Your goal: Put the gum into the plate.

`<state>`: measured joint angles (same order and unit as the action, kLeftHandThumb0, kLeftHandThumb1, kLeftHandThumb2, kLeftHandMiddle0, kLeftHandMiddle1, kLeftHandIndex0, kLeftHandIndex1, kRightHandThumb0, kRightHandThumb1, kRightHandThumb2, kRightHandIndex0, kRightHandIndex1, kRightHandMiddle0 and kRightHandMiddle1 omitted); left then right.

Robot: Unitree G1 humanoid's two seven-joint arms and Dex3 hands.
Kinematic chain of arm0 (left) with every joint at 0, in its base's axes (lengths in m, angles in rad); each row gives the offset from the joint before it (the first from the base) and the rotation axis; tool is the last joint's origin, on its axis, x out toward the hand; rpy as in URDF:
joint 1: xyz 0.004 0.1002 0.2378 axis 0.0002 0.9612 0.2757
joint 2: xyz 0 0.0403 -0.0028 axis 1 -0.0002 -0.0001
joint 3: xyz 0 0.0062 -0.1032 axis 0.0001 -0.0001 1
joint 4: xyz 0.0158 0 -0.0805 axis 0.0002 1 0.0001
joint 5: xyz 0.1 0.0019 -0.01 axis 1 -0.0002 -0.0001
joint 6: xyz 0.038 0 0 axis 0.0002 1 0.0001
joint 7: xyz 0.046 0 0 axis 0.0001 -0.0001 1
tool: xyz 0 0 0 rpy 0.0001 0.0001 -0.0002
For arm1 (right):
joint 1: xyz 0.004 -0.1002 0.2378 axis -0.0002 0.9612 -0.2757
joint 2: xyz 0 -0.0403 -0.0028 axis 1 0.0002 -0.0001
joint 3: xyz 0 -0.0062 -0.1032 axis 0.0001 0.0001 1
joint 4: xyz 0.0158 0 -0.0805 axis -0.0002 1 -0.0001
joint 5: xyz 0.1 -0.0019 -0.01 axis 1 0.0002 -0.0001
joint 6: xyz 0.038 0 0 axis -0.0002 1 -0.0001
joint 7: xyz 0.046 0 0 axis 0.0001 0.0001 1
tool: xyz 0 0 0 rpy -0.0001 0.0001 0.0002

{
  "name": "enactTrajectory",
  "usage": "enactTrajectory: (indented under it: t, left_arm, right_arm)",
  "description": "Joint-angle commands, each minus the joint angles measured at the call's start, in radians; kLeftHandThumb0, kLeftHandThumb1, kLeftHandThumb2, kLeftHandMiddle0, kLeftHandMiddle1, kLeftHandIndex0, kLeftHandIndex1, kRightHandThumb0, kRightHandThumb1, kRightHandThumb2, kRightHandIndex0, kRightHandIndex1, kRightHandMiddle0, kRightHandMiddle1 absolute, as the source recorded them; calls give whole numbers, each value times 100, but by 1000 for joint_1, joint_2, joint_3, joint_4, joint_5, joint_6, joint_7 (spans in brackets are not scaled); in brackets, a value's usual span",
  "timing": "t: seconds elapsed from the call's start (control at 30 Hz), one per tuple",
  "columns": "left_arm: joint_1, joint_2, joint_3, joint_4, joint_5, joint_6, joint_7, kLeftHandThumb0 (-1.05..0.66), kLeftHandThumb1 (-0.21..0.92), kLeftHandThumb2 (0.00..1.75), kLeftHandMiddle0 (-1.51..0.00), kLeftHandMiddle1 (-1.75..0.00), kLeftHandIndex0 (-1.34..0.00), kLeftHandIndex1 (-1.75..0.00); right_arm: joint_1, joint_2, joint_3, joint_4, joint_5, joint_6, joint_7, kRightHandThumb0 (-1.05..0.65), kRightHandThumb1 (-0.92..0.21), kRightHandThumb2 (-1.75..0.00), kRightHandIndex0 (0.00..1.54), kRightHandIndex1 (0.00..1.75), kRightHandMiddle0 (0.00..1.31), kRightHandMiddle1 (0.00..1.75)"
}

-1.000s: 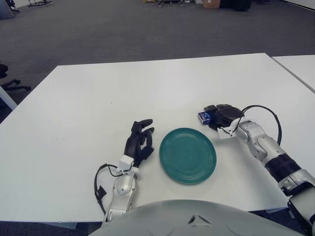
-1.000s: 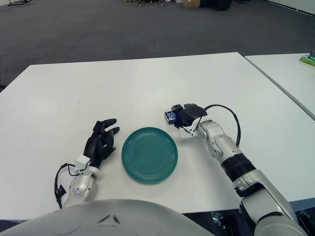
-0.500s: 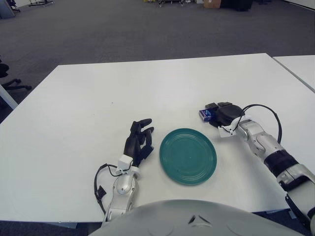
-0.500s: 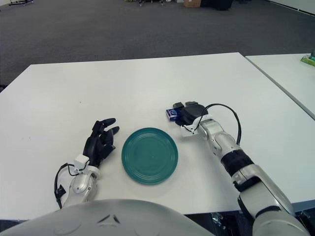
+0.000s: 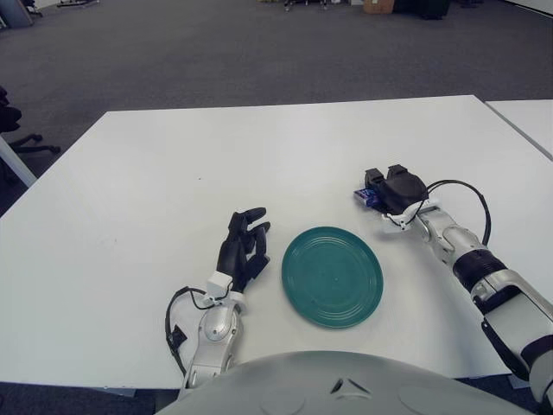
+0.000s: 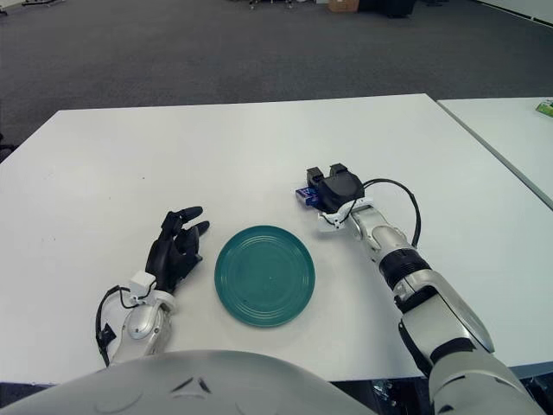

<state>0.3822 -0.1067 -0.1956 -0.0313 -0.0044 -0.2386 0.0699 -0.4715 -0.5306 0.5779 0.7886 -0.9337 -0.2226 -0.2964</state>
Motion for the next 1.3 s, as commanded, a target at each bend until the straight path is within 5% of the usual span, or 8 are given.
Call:
enactTrajectory:
  t: [0.0, 0.27, 0.47, 0.63, 0.9, 1.27]
  left_arm:
    - [-10, -32, 6, 23, -14, 17, 10, -59, 92, 67, -36, -74, -19, -105]
    - [-10, -26, 14, 22, -32, 11, 4, -58, 92, 67, -36, -73, -19, -104]
    - [-6, -12, 21, 22, -29, 12, 0, -58, 92, 68, -36, -72, -20, -105]
    - [-8, -3, 29, 24, -28, 19, -3, -59, 92, 69, -36, -71, -20, -104]
    - [-3, 4, 35, 12, -38, 24, -12, -59, 92, 69, -36, -71, -20, -104]
    - [-4, 8, 41, 15, -31, 30, -21, -61, 92, 69, -36, -72, -19, -105]
  right_arm:
    - [80, 14, 49, 85, -6, -18, 34, -39, -67, -87, 93, 175, 36, 175]
    - [8, -27, 23, 24, 16, -62, 47, -40, -63, -92, 99, 175, 38, 175]
    - [11, -101, -121, -420, 91, -23, 160, -40, -60, -96, 102, 175, 40, 175]
    - [5, -92, -206, -595, 161, -8, 225, -41, -56, -101, 106, 175, 43, 175]
    - [79, -86, -312, -945, 244, 56, 366, -42, -53, -105, 111, 175, 45, 175]
    - [166, -47, -329, -1168, 226, 117, 479, -42, -50, -108, 114, 175, 47, 175]
